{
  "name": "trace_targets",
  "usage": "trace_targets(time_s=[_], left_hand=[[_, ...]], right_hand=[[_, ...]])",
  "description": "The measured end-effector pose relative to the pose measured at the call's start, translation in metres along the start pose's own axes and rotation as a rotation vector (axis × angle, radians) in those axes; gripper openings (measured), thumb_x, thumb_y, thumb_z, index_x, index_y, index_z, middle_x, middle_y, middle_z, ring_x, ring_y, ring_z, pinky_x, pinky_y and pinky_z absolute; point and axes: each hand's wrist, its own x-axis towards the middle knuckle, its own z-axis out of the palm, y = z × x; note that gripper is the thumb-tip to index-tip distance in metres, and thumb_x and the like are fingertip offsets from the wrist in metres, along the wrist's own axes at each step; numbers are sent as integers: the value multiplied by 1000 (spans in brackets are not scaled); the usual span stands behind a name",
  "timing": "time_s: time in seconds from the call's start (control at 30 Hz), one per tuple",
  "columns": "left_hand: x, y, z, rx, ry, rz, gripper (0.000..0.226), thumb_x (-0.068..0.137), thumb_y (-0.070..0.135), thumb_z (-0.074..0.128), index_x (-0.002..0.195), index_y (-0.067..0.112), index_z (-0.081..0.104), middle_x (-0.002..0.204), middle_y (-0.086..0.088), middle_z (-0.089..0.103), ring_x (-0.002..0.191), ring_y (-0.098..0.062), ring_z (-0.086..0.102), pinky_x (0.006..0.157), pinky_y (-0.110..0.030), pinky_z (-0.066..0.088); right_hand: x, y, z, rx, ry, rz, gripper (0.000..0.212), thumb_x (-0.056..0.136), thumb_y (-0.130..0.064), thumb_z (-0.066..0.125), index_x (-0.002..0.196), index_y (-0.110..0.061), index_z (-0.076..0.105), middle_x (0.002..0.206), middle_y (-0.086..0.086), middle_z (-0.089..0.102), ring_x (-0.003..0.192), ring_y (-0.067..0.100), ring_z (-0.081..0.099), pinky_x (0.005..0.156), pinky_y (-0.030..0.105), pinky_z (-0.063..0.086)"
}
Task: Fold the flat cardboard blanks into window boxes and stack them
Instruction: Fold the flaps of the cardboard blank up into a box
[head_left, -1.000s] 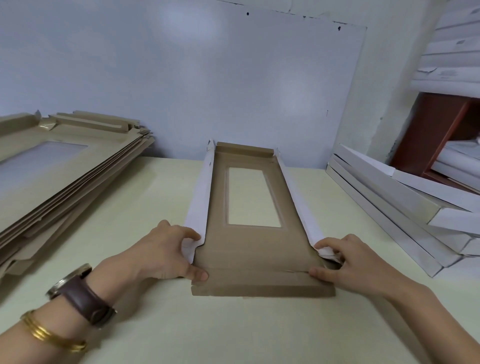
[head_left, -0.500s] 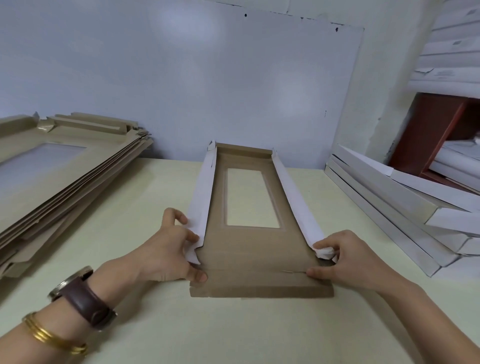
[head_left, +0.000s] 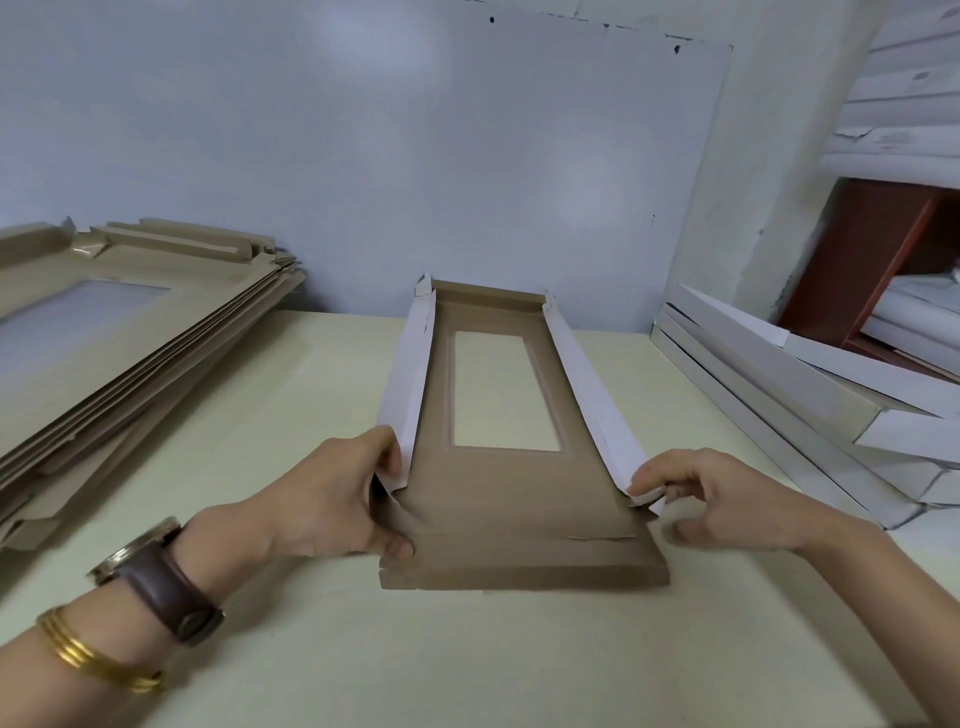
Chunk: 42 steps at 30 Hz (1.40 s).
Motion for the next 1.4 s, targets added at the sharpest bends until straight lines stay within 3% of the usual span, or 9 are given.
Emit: trace_targets(time_s=[0.2,0.3,0.4,0.53,0.63,0.8,0.97,1.2,1.4], left_hand=[[0,-3,-2,57,-36,52,65,54,42,89,89,26,37,82,7,52,69,-12,44,62,-23,41],[2,-2,-3,104,-66,56,63,57,45,87,88,28,34,96,7,55,82,-14,51,72,-28,47],[3,-3,-4,135,-75,69,63,57,50,86,87,30,34,103,10,54,91,-13,52,79,-30,47],[3,-6,-4,136,-32,87,65,51,53,88,79,26,36,96,17,55,83,-8,52,66,-18,41],[2,-8,-3,111,-2,107,65,47,50,90,70,16,39,76,21,56,67,-4,45,61,-21,41],[-2,-8,-6,48,34,119,69,43,49,91,58,18,32,103,-12,67,83,-16,54,77,-43,48],[-2,-10,-3,-13,74,165,63,43,51,92,59,17,41,97,8,66,85,-6,57,72,-25,46],[4,-3,2,-59,33,217,49,49,59,85,76,28,58,93,13,59,83,-11,59,76,-35,53],[9,-10,9,-17,96,247,16,82,21,72,83,32,61,94,18,56,81,-8,56,77,-31,52]], right_hand=[[3,1,3,29,77,-61,4,84,-15,75,80,-15,75,99,9,69,73,15,63,82,36,53],[8,-1,8,-113,131,-71,21,89,-26,69,75,-10,68,88,7,65,74,21,56,74,34,47],[12,-5,18,-200,200,-109,32,92,-24,64,73,2,58,80,11,57,63,10,42,63,21,35],[12,-9,33,-242,249,-144,30,93,-28,60,71,-8,59,76,0,54,70,10,49,62,18,36],[12,-10,37,-264,254,-151,23,93,-25,61,72,-16,62,78,-4,55,74,8,50,63,17,37],[11,-10,37,-259,265,-136,23,93,-25,61,71,-17,61,78,-4,55,73,7,50,63,18,37],[10,-11,38,-252,273,-148,26,92,-23,62,67,-24,56,77,-6,54,72,7,49,62,16,36],[7,-13,40,-247,282,-167,25,90,-24,67,68,-25,54,79,-6,53,72,4,48,62,15,35],[4,-14,42,-299,287,-176,15,92,-16,61,77,-12,59,83,-2,52,72,7,47,63,17,35]])
